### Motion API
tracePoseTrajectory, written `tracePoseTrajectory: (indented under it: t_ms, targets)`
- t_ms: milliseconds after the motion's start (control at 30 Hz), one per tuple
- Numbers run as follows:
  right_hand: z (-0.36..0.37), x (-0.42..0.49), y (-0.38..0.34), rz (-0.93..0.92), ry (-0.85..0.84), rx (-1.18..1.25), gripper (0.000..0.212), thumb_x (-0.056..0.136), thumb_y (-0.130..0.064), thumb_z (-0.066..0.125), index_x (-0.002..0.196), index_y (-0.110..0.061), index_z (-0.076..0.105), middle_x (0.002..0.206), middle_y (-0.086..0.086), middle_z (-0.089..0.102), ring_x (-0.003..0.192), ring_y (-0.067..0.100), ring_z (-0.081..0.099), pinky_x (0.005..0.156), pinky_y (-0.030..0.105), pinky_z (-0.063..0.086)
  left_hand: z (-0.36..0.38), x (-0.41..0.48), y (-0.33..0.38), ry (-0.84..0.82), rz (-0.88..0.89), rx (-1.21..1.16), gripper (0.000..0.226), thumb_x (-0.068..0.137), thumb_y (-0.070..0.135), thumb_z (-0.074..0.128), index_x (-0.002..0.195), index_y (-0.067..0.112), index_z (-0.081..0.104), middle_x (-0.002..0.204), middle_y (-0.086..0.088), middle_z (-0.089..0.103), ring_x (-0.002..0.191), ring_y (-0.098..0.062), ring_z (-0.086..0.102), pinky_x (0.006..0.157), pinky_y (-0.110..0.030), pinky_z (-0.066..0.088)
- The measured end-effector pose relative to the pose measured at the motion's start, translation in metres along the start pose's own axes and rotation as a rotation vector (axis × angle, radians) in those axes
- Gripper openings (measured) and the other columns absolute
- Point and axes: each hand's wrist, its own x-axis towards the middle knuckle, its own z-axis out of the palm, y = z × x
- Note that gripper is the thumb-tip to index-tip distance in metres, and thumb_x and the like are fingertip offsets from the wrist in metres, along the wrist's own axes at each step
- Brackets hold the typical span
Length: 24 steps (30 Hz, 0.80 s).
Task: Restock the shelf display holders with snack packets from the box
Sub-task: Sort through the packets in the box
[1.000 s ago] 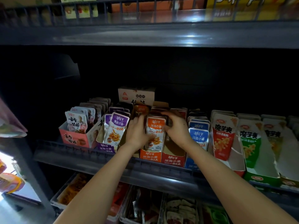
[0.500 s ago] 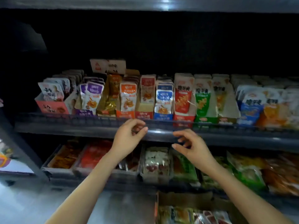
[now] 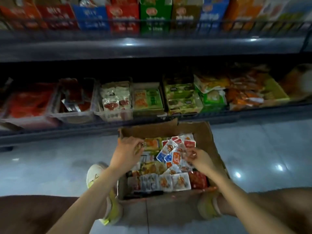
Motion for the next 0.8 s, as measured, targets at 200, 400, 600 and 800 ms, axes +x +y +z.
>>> tracePoseTrajectory:
  t_ms: [200,400,600,800]
  targets:
    - [0.046,0.028,0.055,0.072,0.028,-0.092,0.027,0.095,-0.039,0.054,0.113,-0.021,0.064,0.114,-0.001,0.068,0.103,0.015,0.064,0.08,0.02,0.046,0.058,-0.002,-0.028,0.017,-0.045,0.12,0.027,0.084,0.023,0.057,0.105,0.011,0.069,0.098,-0.007,0.069,0.093,-0.031,0.063,0.08,-0.039,0.051]
    - [0.06,0.062,0.065,0.01,0.025,-0.296,0.059,0.086,-0.04,0.062,0.14,-0.023,0.042,0.143,0.004,0.048,0.132,0.026,0.043,0.109,0.043,0.035,0.095,0.019,-0.009,0.048,-0.285,-0.193,0.026,0.092,0.019,0.059,0.118,0.014,0.062,0.11,0.001,0.065,0.105,-0.016,0.058,0.084,-0.028,0.046]
    - [0.068,0.08,0.081,0.057,-0.071,-0.433,0.038,0.09,-0.035,0.057,0.127,-0.027,0.056,0.14,-0.001,0.049,0.136,0.02,0.034,0.115,0.045,0.017,0.112,0.011,-0.021,-0.004,-0.408,-0.348,0.019,0.092,0.017,0.059,0.111,0.022,0.062,0.1,0.011,0.063,0.093,-0.003,0.058,0.076,-0.014,0.045]
    - [0.049,0.073,0.078,0.219,-0.062,0.214,0.005,0.088,-0.022,0.066,0.086,-0.018,0.069,0.097,0.002,0.07,0.093,0.017,0.066,0.084,0.031,0.051,0.131,0.016,-0.012,-0.139,-0.55,-0.466,0.015,0.092,0.015,0.059,0.106,0.017,0.064,0.097,0.009,0.062,0.093,-0.004,0.058,0.071,-0.009,0.041]
